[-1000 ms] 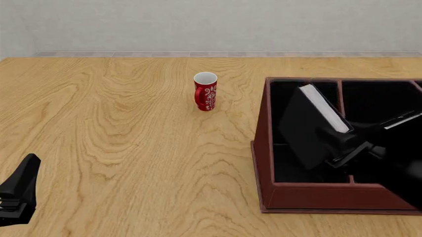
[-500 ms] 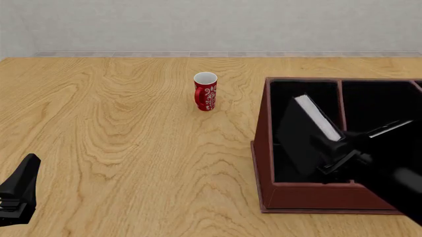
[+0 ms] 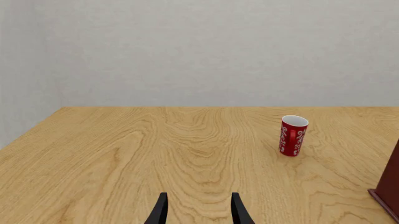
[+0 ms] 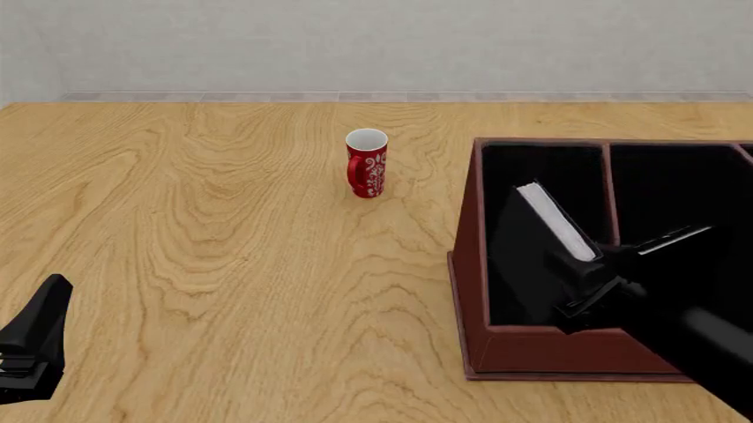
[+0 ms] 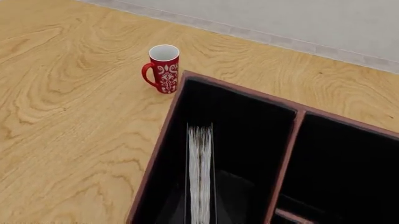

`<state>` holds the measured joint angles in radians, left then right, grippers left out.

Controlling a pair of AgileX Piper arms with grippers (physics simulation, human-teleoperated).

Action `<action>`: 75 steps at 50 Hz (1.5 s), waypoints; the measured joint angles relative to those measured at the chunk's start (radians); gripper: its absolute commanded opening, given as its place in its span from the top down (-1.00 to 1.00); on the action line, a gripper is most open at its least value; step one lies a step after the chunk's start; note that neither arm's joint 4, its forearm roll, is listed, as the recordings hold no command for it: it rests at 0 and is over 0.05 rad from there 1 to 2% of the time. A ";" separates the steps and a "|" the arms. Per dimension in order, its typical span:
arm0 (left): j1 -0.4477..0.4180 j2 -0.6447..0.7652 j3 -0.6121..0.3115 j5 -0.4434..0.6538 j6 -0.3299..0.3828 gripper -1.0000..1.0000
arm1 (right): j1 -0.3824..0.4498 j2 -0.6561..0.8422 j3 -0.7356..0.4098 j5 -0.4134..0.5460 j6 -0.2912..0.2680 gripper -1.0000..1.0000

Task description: Pick up the book and place it in the left compartment of the caddy.

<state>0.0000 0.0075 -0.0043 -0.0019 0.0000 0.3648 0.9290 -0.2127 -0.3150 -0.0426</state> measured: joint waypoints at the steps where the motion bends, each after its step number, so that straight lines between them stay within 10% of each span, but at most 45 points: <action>1: 0.000 0.000 0.000 0.000 0.000 -1.00 | 0.000 0.003 0.001 -0.004 0.001 1.00; 44: 0.000 0.000 0.000 0.000 0.000 -1.00 | -0.015 0.120 0.046 -0.131 0.005 1.00; 45: 0.000 0.000 0.000 0.000 0.000 -1.00 | -0.014 0.123 0.046 -0.133 0.005 -1.00; 75: 0.000 0.000 0.000 0.000 0.000 -1.00 | 0.042 0.155 0.000 -0.122 0.036 -1.00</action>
<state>0.0000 0.0075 -0.0043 -0.0019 0.0000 0.4063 1.0845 -0.2123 -0.4371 -0.0064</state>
